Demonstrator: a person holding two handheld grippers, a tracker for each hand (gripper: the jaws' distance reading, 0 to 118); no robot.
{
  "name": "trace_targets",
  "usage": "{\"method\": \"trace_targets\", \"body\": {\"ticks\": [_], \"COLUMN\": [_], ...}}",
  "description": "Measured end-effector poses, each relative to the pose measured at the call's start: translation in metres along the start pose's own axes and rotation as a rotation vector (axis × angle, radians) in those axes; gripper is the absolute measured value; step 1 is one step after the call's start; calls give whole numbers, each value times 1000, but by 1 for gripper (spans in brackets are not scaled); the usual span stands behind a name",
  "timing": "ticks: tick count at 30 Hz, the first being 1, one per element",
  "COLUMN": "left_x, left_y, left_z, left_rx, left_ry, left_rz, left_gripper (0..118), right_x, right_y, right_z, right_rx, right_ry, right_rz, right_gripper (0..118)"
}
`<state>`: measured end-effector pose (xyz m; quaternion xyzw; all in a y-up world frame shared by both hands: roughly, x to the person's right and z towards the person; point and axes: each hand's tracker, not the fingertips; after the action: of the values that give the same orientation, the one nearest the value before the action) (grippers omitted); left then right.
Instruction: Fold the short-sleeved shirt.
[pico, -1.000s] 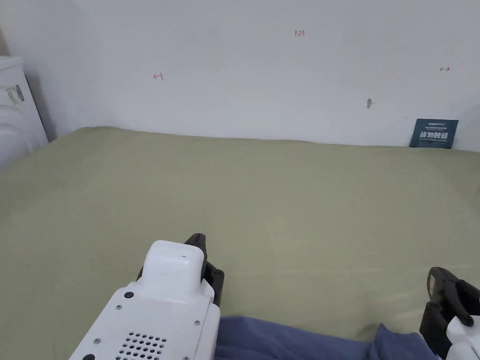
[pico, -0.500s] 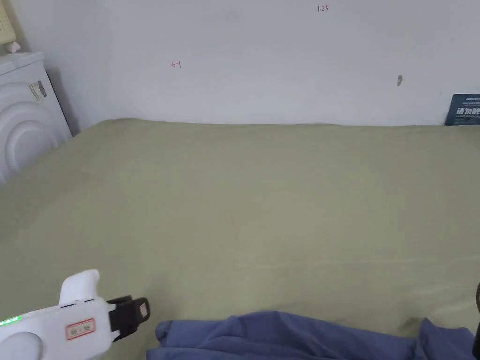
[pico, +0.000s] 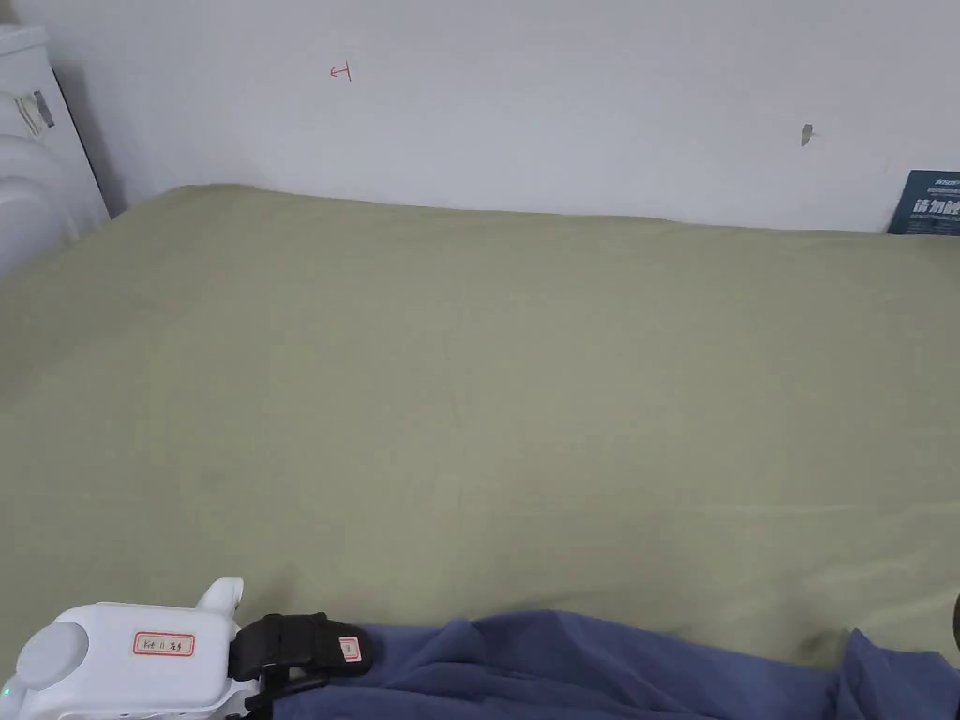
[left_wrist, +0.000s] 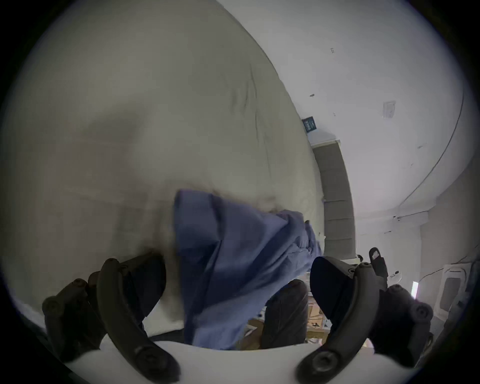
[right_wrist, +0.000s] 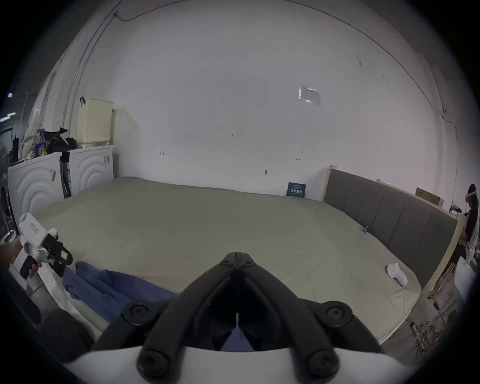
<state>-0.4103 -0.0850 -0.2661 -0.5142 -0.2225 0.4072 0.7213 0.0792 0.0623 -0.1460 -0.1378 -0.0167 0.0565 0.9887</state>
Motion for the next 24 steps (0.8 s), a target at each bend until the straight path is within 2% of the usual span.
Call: {"method": "trace_targets", "body": {"ticks": [2, 6, 7, 8, 9, 10, 11, 13, 24], "left_x": [-24, -28, -28, -28, -27, -28, -30, -27, 8], "left_y": [18, 25, 25, 27, 26, 27, 27, 17, 30], "left_z": [-2, -13, -11, -9, -6, -8, -11, -13, 40], "left_rx": [-1, -24, -23, -24, -16, -13, -23, -52, 7], "left_ry": [-86, -95, -97, -97, -57, 33, 78, 7, 85], "left_rz": [57, 67, 74, 72, 65, 59, 38, 68, 39], "left_gripper": [113, 112, 109, 97, 67, 12, 11, 11, 9], "right_x": [0, 1, 1, 2, 3, 3, 3, 5, 23], "right_y": [0, -2, -2, -2, -2, -2, -2, -2, -2], "right_z": [0, -2, -2, -2, -1, -1, 0, 2, 8], "right_rx": [-6, -18, -19, -20, -20, -20, -21, -17, -9], "right_ry": [0, -2, -1, 0, 3, 5, 8, 8, -4], "right_rz": [1, 0, -3, -7, -11, -12, -10, -7, -40], "right_gripper": [1, 1, 1, 1, 1, 1, 1, 1, 1]}}
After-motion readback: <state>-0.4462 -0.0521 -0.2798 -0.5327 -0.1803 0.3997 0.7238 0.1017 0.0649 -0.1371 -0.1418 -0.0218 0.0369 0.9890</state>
